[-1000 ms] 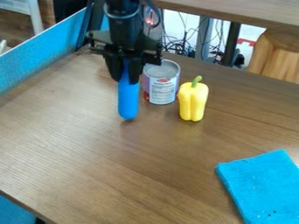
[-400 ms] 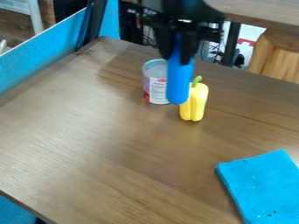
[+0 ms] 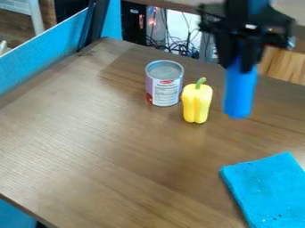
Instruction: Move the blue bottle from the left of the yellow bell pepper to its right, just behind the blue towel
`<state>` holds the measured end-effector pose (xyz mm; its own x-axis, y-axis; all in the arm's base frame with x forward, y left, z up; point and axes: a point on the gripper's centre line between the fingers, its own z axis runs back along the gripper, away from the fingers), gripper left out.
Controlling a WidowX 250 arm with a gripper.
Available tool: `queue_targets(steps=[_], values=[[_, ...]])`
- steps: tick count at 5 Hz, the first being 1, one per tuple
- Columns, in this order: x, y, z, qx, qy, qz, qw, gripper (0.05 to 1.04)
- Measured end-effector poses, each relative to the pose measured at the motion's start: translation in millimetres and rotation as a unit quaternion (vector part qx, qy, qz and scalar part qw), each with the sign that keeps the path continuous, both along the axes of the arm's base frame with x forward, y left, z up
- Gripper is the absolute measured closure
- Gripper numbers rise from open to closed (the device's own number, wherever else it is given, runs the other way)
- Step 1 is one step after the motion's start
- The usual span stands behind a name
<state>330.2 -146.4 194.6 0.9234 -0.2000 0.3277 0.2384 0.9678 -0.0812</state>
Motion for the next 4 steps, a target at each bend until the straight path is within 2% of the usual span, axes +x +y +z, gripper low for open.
queue_targets(steps=[1, 3, 4], values=[[11.6, -14.4, -22.6, 0.007, 0.017, -0.02, 0.9996, 0.712], [19.7, -26.3, -42.5, 0.009, -0.017, -0.062, 0.9979, 0.712], [18.2, -28.6, -47.1, 0.009, -0.019, -0.066, 0.9976, 0.712]])
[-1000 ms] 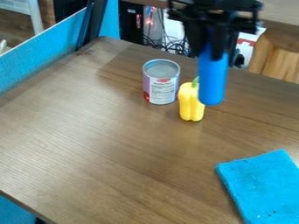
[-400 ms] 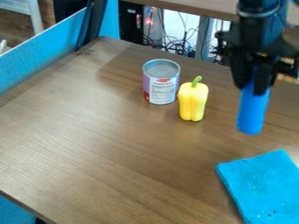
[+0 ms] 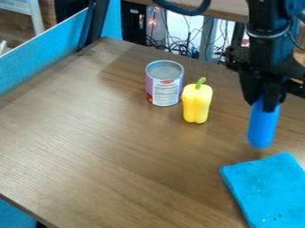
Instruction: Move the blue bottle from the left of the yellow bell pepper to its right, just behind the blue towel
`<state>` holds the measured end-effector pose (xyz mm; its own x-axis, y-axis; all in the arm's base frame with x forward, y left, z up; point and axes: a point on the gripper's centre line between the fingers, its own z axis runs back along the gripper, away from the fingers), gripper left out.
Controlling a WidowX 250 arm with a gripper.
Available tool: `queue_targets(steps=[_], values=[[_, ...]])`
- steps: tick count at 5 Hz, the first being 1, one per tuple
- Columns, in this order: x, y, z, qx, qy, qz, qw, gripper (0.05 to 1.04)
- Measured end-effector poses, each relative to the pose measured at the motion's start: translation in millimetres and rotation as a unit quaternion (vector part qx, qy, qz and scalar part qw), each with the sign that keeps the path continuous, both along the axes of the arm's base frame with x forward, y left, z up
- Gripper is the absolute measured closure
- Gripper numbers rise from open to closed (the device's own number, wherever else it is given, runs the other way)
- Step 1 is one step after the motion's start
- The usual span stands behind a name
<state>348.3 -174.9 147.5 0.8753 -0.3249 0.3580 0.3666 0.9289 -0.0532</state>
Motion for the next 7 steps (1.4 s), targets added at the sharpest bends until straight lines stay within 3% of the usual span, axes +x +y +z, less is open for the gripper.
queue_targets(steps=[4, 5, 7], values=[[1.5, 5.6, -15.2, 0.028, 0.005, -0.006, 0.9996, 0.712], [1.5, 6.0, -16.4, 0.031, 0.006, -0.007, 0.9995, 0.669], [1.1, 6.7, -16.7, 0.03, 0.009, 0.001, 0.9995, 0.095]])
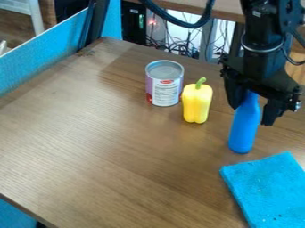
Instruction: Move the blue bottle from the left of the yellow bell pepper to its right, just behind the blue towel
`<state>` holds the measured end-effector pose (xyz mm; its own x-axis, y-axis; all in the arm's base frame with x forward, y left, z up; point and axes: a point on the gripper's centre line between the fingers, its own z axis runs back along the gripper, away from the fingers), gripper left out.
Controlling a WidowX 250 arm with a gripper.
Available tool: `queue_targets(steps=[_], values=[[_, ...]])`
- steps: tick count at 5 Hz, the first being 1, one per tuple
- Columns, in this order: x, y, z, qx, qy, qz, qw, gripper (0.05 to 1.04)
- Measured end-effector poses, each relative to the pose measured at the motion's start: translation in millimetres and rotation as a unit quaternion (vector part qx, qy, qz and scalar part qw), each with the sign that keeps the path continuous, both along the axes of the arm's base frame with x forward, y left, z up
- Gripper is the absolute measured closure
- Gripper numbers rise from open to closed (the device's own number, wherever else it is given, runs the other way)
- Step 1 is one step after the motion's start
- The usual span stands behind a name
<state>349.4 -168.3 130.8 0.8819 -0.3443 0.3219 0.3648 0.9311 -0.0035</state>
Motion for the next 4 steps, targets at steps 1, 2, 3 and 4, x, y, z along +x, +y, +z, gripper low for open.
queue_targets(steps=[1, 2, 3, 4], values=[[-2.2, 0.8, 3.2, -0.004, -0.002, 0.006, 1.0, 0.074], [-6.8, 2.0, 20.5, -0.017, -0.014, 0.014, 0.9997, 0.08], [-15.0, 7.4, 39.4, -0.024, -0.017, 0.029, 0.9991, 0.082], [-28.6, 15.4, 58.9, -0.029, -0.004, 0.061, 0.9977, 0.082]])
